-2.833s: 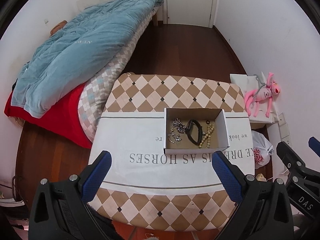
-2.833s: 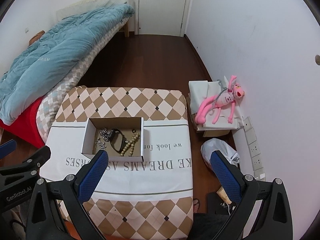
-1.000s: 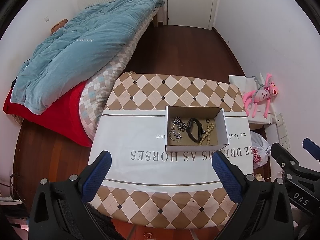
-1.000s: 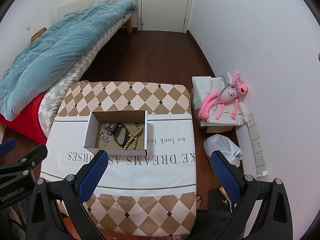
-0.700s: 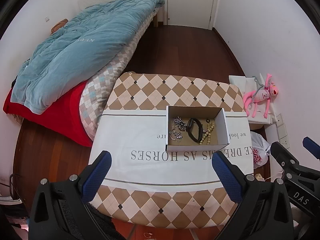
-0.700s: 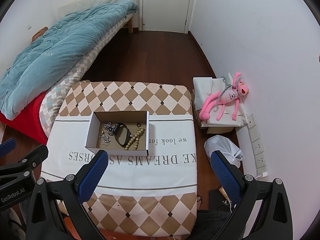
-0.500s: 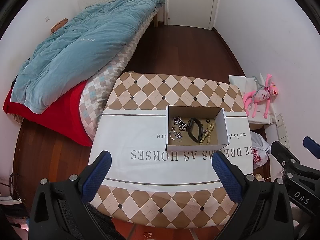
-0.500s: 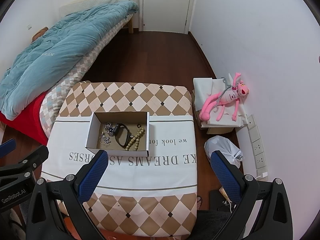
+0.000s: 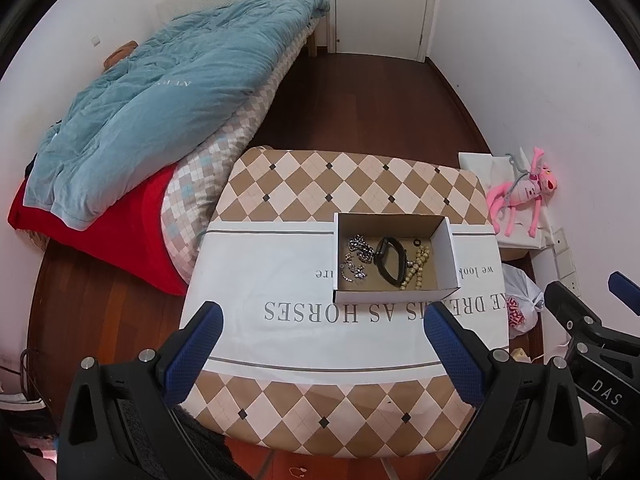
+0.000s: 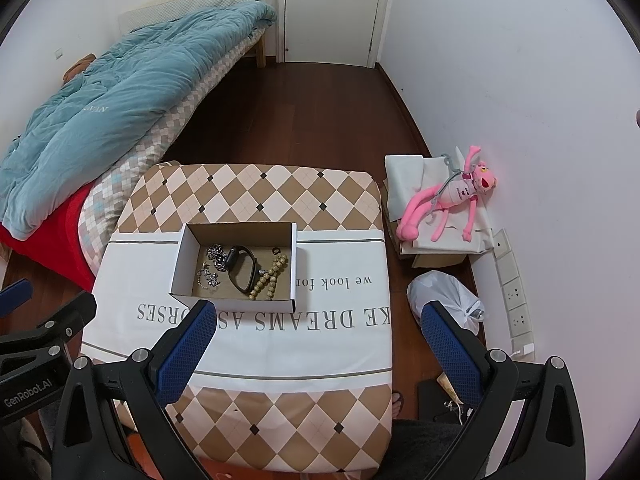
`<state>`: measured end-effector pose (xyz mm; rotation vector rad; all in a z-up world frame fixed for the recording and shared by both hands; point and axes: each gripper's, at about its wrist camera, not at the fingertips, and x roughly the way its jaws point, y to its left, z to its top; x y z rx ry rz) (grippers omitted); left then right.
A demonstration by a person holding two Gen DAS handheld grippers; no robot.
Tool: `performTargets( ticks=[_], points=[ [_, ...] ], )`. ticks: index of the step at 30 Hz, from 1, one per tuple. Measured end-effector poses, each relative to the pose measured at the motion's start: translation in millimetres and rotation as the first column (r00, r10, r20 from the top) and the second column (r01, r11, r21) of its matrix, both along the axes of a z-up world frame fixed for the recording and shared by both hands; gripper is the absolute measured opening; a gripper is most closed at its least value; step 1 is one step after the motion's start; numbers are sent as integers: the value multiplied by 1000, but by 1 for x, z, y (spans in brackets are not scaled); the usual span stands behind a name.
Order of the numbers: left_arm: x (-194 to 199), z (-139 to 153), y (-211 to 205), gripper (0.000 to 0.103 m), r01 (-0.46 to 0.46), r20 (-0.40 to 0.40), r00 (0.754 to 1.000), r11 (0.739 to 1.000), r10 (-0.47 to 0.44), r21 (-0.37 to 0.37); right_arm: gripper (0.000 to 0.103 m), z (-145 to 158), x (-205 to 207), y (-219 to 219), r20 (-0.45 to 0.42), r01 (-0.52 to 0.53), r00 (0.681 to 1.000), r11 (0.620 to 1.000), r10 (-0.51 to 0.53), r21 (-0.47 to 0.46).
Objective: Organize jewelry
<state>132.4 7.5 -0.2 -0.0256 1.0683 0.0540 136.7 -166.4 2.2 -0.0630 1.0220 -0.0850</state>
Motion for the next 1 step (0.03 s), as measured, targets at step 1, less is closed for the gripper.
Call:
performTargets(
  ticks=[1],
  points=[
    [0, 0, 0, 103, 1, -6, 1000, 1000, -1, -3, 103, 0, 0, -2, 0, 0, 1000, 1000, 0, 1]
  ],
)
